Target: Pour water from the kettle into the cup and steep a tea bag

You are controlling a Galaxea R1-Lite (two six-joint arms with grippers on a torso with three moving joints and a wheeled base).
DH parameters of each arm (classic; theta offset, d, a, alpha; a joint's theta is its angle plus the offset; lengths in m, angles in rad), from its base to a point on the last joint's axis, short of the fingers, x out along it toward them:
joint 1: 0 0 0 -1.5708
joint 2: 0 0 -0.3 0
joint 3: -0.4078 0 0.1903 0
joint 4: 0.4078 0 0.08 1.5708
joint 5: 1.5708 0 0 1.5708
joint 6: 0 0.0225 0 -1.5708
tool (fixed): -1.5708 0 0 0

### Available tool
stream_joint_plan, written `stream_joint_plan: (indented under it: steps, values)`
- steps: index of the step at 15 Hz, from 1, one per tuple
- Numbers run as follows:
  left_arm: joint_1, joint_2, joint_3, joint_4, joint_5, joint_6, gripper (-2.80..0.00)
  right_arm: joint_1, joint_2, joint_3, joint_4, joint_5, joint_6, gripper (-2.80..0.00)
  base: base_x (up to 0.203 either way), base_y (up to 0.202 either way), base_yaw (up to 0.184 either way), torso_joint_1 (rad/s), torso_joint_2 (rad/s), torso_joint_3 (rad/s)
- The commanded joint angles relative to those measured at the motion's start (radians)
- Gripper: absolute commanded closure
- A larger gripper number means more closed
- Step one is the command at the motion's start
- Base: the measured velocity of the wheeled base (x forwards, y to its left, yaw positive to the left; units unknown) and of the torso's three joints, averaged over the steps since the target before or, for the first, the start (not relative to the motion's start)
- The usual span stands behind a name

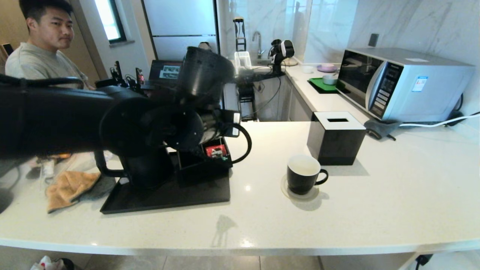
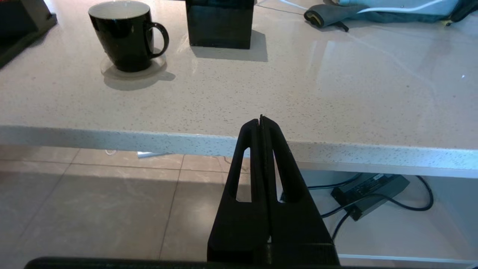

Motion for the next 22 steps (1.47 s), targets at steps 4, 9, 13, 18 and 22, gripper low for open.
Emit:
stream_joint_plan:
  steps: [4, 9, 13, 18, 22]
  values:
    - [-0.074, -0.017, -0.004, 0.000, 0.032, -0.004, 0.00, 0.000, 0.001, 0.000, 0.005, 0.000, -0.047, 0.00, 0.000, 0.000, 0.000, 0.000, 0.00, 0.000]
    - [-0.140, -0.023, -0.002, 0.000, 0.072, -0.007, 0.00, -0.001, 0.001, -0.001, -0.009, 0.009, -0.080, 0.00, 0.000, 0.000, 0.000, 0.000, 0.00, 0.000]
    - [-0.140, -0.023, -0.002, 0.001, 0.075, -0.048, 0.00, 0.000, 0.001, -0.110, 0.018, 0.018, -0.081, 0.00, 0.000, 0.000, 0.000, 0.000, 0.00, 0.000]
    - [-0.140, -0.021, -0.005, 0.000, 0.073, -0.052, 0.00, 0.001, 0.089, -0.254, 0.092, 0.087, -0.093, 0.00, 0.000, 0.000, 0.000, 0.000, 0.00, 0.000]
    - [-0.140, -0.021, -0.005, 0.000, 0.073, -0.053, 0.00, 0.026, 0.331, -0.340, -0.002, 0.139, -0.095, 0.00, 0.000, 0.000, 0.000, 0.000, 0.00, 0.000]
